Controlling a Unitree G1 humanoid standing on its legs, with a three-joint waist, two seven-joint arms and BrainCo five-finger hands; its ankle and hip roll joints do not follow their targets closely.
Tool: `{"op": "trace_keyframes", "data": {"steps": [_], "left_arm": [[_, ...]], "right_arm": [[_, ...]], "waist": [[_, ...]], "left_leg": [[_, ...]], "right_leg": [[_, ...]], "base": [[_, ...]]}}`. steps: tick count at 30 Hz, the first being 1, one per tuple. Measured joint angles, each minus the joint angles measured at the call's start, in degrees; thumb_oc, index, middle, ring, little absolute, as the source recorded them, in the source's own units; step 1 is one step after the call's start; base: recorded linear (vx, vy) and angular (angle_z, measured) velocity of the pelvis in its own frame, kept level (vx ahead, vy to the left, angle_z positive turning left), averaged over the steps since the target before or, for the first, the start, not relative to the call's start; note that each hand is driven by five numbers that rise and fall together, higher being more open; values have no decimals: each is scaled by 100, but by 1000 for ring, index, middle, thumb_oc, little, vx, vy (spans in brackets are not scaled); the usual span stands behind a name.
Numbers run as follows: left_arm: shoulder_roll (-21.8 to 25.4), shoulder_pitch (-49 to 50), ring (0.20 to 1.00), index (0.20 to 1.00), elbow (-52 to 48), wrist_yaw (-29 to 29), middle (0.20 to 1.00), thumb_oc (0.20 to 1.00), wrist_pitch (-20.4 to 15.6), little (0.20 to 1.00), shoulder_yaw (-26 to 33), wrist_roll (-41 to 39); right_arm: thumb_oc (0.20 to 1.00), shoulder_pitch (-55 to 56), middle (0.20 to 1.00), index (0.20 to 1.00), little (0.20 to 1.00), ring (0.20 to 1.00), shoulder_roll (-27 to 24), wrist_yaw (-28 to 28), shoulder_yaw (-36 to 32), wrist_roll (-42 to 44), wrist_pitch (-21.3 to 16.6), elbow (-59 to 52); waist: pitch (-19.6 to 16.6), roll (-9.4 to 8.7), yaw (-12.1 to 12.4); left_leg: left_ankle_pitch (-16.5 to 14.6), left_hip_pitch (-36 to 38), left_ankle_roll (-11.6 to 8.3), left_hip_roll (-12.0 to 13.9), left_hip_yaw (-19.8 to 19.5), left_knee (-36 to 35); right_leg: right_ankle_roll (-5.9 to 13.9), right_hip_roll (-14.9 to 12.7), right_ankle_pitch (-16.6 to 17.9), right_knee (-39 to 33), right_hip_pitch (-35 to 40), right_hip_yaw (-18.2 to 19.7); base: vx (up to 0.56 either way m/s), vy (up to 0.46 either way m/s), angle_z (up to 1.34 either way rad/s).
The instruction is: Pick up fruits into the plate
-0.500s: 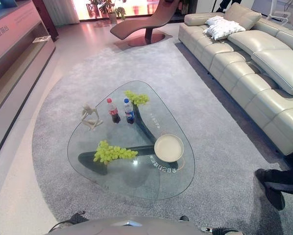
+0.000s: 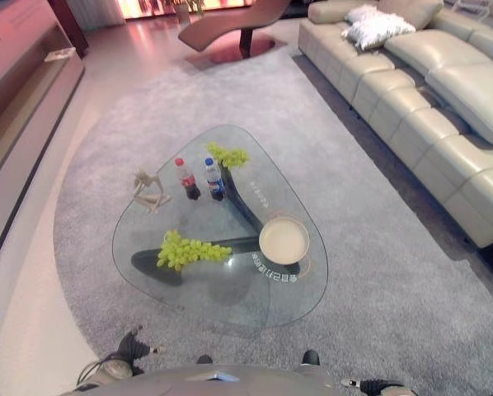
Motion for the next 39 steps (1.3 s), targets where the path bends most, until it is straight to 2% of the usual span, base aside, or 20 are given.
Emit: {"op": "trace_keyframes", "data": {"steps": [3, 6, 10, 11, 12, 13, 14, 15, 16, 17, 22, 26, 33, 39], "left_arm": [[219, -359, 1000, 1000, -272, 191, 1000, 1000, -12, 1000, -112, 142], [672, -859, 1000, 1000, -562, 445, 1000, 1000, -119, 1000, -198, 449], [960, -1119, 1000, 1000, -940, 615, 1000, 1000, -122, 1000, -239, 707], [1224, -1444, 1000, 1000, -1169, 731, 1000, 1000, -123, 1000, -364, 922], [1224, -1444, 1000, 1000, -1169, 731, 1000, 1000, -123, 1000, -364, 922], [1442, -1938, 1000, 1000, -1183, 833, 1000, 1000, -104, 1000, -471, 1024], [1442, -1938, 1000, 1000, -1183, 833, 1000, 1000, -104, 1000, -471, 1024], [1641, -2321, 1000, 1000, -1180, 863, 1000, 1000, -106, 1000, -686, 1050], [1784, -2985, 1000, 1000, -1045, 939, 1000, 1000, -105, 1000, -812, 1255], [1798, -3138, 1000, 1000, -1049, 985, 1000, 1000, -106, 1000, -809, 1319], [1924, -3900, 1000, 1000, -846, 1260, 1000, 1000, -81, 1000, -1132, 1802], [2140, -4489, 1000, 1000, -584, 1511, 1000, 1000, -77, 1000, -1353, 2048], [2356, -4776, 1000, 1000, -360, 1758, 1000, 1000, -5, 1000, -1588, 2320], [2521, -5049, 1000, 1000, -310, 1855, 1000, 1000, 175, 1000, -1802, 2388]], "right_arm": [[1000, -232, 1000, 1000, 1000, 1000, -117, -14, 33, 4, -8, -3], [1000, -604, 1000, 1000, 1000, 1000, -234, -51, 113, 9, -135, -32], [1000, -618, 1000, 1000, 1000, 1000, -334, -64, 169, 9, -241, -139], [1000, -760, 1000, 1000, 1000, 1000, -454, -71, 229, 8, -307, -188], [1000, -760, 1000, 1000, 1000, 1000, -454, -71, 229, 8, -307, -188], [1000, -1040, 1000, 1000, 1000, 1000, -603, -72, 346, 17, -350, -251], [1000, -1040, 1000, 1000, 1000, 1000, -603, -72, 346, 17, -350, -251], [1000, -1265, 1000, 1000, 1000, 1000, -686, -71, 462, 24, -377, -260], [1000, -1592, 1000, 1000, 1000, 1000, -748, -78, 492, 128, -455, -256], [1000, -1670, 1000, 1000, 1000, 1000, -730, -79, 496, 174, -467, -262], [1000, -1746, 1000, 1000, 1000, 1000, -676, -154, 698, 307, -558, -360], [1000, -1803, 1000, 1000, 1000, 1000, -633, -176, 892, 512, -594, -401], [1000, -2129, 1000, 1000, 1000, 1000, -626, -181, 929, 516, -621, -606], [1000, -2321, 1000, 1000, 1000, 1000, -685, -180, 959, 516, -627, -605]], "waist": [[201, 48, -24], [530, 78, -140], [635, 98, -190], [818, 110, -185], [818, 110, -185], [1134, 87, -170], [1134, 87, -170], [1402, 68, -183], [1859, 30, -185], [1953, -6, -212], [2234, -200, -260], [2444, -386, -312], [2485, -393, -371], [2486, -391, -418]], "left_leg": [[32, -127, 6, -13, 45, 2], [81, -263, -13, -22, 77, 3], [78, -306, -15, -32, 91, 3], [107, -509, -1, -55, 99, 7], [107, -509, -1, -55, 99, 7], [129, -787, 12, -81, 148, 131], [129, -787, 12, -81, 148, 131], [131, -939, 14, -80, 144, 239], [135, -1051, 21, -74, 100, 360], [136, -1054, 21, -74, 101, 359], [157, -1203, 19, -63, 34, 378], [190, -1575, 29, -70, -24, 423], [199, -1896, 43, -91, -6, 521], [242, -2572, 100, -130, -2, 795]], "right_leg": [[-32, 5, 81, 11, -159, 88], [-42, 7, 142, 13, -314, 118], [-42, 2, 143, 14, -373, 132], [-38, -14, 203, 17, -583, 163], [-38, -14, 203, 17, -583, 163], [-46, -46, 269, 118, -910, 248], [-46, -46, 269, 118, -910, 248], [-56, -60, 295, 188, -1039, 258], [-79, -72, 317, 262, -1109, 253], [-81, -67, 318, 258, -1112, 253], [-85, -62, 321, 254, -1201, 198], [-87, -91, 322, 366, -1549, 116], [-86, -151, 319, 710, -2015, 109], [-81, -225, 313, 979, -2720, 220]], "base": [[-129, 54, -10], [-34, 59, -7], [-136, 61, -3], [-130, 26, -4], [-226, 20, -15], [-96, -5, -12], [-103, -9, -13], [-64, -61, 3], [-70, -66, 2], [-82, -80, 4], [-61, -64, 7], [-59, -20, 7], [-25, 32, -1], [-25, 45, -1]]}}
